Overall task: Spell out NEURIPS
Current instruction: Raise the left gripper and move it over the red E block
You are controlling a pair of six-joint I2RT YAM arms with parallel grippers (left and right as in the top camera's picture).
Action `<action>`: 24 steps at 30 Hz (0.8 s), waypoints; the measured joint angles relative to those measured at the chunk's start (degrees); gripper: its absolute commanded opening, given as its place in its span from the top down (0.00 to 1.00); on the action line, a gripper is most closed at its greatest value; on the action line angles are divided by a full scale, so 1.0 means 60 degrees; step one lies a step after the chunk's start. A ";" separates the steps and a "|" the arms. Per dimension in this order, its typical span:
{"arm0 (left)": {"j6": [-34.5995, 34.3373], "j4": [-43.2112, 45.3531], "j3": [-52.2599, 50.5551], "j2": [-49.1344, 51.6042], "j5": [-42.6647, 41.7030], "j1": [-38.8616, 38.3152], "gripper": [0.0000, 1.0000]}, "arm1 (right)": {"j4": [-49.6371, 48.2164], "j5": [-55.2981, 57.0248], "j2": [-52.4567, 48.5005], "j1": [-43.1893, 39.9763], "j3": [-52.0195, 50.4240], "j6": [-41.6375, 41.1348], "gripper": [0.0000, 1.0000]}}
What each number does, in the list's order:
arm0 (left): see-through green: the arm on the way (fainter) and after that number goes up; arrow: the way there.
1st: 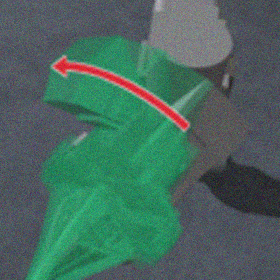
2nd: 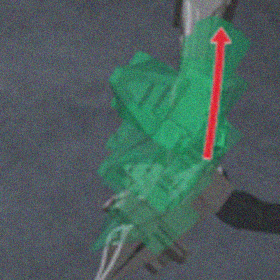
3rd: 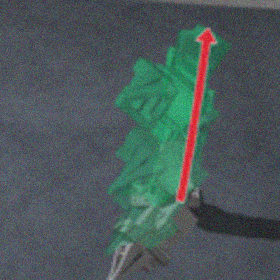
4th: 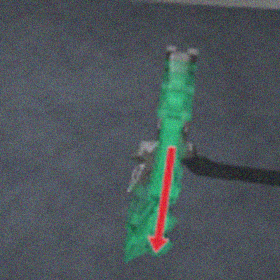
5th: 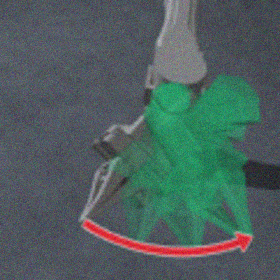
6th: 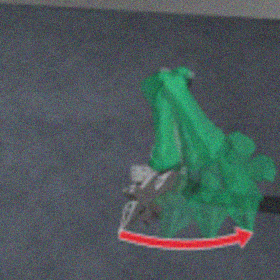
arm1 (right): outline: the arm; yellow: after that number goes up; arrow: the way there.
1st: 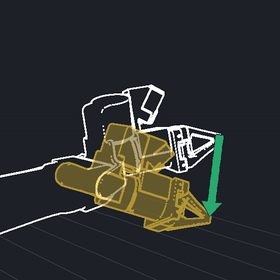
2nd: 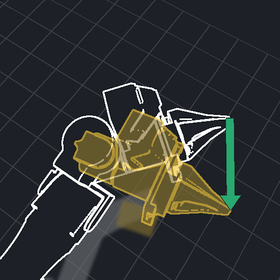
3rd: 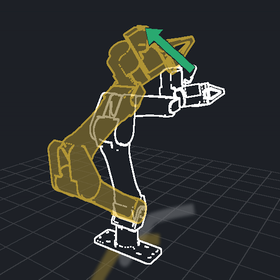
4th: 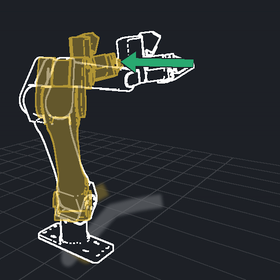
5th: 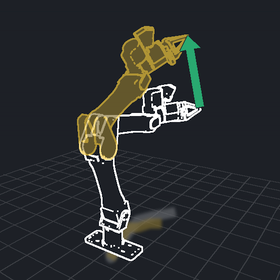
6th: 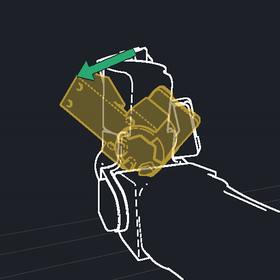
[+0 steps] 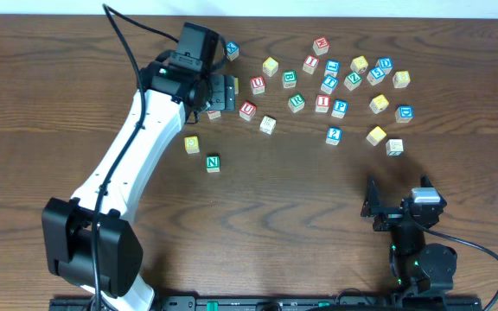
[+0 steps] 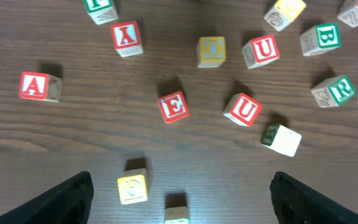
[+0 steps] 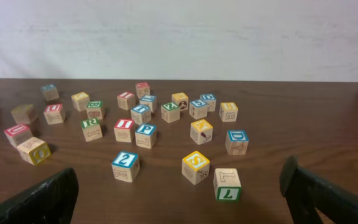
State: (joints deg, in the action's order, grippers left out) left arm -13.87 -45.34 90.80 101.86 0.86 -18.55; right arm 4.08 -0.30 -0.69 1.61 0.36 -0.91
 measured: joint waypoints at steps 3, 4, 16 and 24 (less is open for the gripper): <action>-0.0095 0.0011 0.0102 0.0073 0.0066 0.0113 0.15 | -0.0004 0.0000 0.0000 0.0000 0.0000 0.0000 0.01; -0.0164 0.0011 0.0208 0.0146 0.0076 0.0138 0.15 | 0.0000 0.0000 0.0000 0.0000 0.0000 0.0000 0.01; -0.1173 -0.2208 0.3483 0.3370 0.0135 0.0146 0.14 | 0.0000 0.0000 0.0000 0.0000 0.0000 0.0000 0.01; -0.1847 -0.2397 0.4273 0.3847 0.0131 0.0270 0.16 | 0.0000 0.0004 0.0000 0.0000 0.0000 0.0000 0.01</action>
State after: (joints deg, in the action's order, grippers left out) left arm -24.95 -59.72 116.44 124.95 1.65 -16.93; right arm 4.08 -0.27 -0.69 1.61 0.36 -0.91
